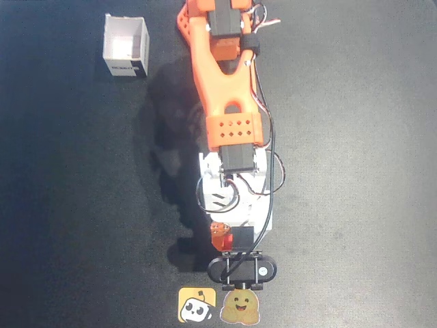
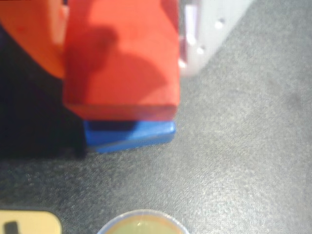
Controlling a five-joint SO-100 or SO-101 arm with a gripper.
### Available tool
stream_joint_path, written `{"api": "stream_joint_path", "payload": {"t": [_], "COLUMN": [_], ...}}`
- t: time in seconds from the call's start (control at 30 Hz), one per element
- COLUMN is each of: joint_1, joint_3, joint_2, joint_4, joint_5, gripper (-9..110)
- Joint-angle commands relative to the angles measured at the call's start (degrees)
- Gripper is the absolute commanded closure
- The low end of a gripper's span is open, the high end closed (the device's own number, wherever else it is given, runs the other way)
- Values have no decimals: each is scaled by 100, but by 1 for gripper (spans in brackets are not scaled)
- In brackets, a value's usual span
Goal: Put the red cube on top of the blue cube.
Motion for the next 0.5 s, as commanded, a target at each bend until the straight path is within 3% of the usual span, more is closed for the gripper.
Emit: {"api": "stream_joint_path", "payload": {"t": [0.0, 0.47], "joint_1": [79, 62], "joint_3": [-352, -352], "joint_2": [237, 316], "joint_4": [-123, -246], "joint_5": [-35, 26], "gripper": [91, 82]}}
